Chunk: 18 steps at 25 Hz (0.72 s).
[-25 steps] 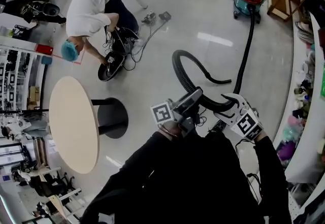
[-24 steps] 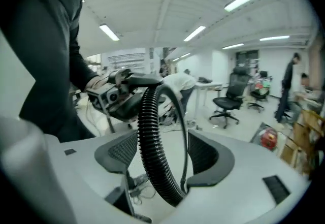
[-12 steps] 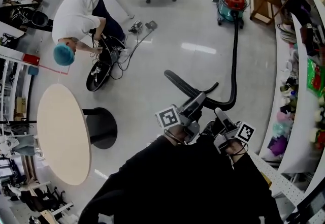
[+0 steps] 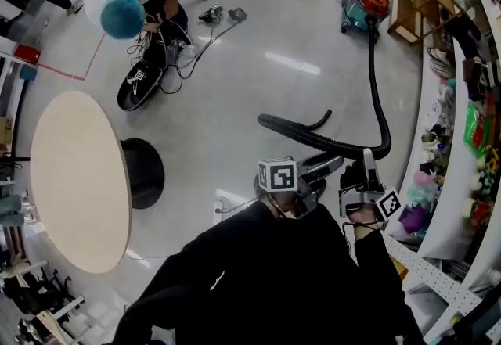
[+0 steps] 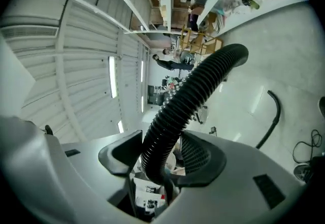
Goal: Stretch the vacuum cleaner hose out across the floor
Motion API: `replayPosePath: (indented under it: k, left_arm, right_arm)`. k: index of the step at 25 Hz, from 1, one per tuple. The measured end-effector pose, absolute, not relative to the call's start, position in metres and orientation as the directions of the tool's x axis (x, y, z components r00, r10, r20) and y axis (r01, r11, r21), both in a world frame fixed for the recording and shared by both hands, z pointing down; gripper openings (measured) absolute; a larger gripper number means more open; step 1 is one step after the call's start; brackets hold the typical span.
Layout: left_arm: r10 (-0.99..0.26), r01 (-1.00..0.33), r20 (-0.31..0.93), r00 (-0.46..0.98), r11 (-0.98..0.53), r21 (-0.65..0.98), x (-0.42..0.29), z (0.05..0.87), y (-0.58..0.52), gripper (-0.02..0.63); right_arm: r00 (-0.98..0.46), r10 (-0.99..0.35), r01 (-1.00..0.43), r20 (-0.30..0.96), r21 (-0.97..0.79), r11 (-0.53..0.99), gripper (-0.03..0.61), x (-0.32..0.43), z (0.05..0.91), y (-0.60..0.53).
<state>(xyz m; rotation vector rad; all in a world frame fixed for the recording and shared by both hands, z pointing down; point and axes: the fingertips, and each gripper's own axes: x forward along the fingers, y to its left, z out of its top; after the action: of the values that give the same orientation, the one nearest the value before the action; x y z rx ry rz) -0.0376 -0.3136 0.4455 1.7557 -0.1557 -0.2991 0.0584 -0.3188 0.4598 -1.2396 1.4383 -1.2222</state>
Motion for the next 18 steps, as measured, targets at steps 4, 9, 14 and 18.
replayPosePath:
  k: [4,9,14,18]
  left_arm:
    - [0.076,0.043,-0.013,0.997,-0.396,0.917,-0.065,0.453,-0.226,0.239]
    - [-0.111,-0.318,0.483,0.869,-0.873,0.371,-0.133,0.471,-0.233,0.265]
    - [-0.296,-0.212,0.687,0.663,-0.955,-0.207,-0.059,0.508,-0.244,0.397]
    - [-0.35,-0.15,0.73,0.588,-0.933,-0.326,0.017,0.537,-0.236,0.397]
  right_arm:
    - [-0.095,-0.992,-0.147,-0.085,-0.984,0.098,0.202,0.091,0.446,-0.318]
    - [-0.156,-0.969,-0.067,-0.192,-0.977,0.204,0.198,0.135,0.422,-0.294]
    - [-0.219,-0.938,0.026,-0.268,-0.963,0.269,0.185,0.176,0.41,-0.256]
    - [-0.242,-0.911,0.131,-0.334,-0.942,0.311,0.179,0.211,0.399,-0.23]
